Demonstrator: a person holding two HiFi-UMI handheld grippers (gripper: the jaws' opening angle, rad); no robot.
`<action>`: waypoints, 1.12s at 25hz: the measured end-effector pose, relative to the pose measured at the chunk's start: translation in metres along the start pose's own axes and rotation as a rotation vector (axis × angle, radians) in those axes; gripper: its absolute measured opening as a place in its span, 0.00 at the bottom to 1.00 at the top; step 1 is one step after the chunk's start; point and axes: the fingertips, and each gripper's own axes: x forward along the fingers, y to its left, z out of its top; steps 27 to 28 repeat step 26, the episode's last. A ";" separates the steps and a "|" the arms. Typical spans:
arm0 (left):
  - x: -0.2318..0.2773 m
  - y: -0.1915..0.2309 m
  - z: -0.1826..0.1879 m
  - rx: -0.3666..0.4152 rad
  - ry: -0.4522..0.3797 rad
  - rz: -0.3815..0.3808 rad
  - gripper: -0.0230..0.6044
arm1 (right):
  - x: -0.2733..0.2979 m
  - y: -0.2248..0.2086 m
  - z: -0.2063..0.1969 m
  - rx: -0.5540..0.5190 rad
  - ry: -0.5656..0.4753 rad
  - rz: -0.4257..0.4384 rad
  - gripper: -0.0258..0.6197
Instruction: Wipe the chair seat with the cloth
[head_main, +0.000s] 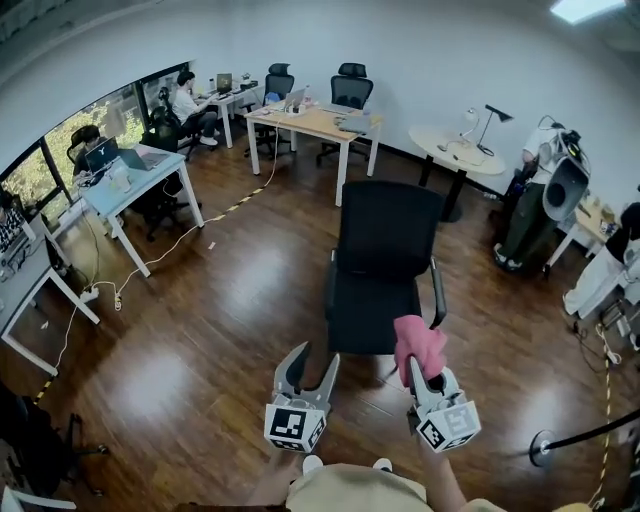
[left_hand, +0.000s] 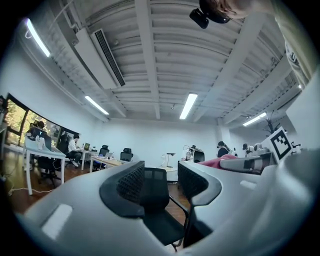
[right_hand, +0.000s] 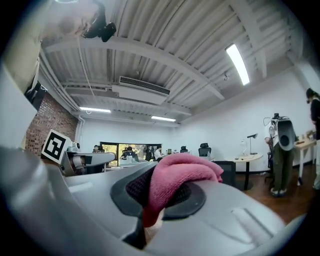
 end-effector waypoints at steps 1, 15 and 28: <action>0.003 -0.005 0.001 -0.006 -0.002 0.014 0.34 | -0.004 -0.003 0.003 -0.004 0.001 -0.013 0.07; 0.032 -0.102 -0.009 0.006 0.059 -0.059 0.37 | -0.059 -0.070 0.008 0.024 -0.002 -0.085 0.07; 0.039 -0.127 -0.015 -0.002 0.089 -0.077 0.39 | -0.072 -0.086 0.008 0.038 -0.008 -0.083 0.07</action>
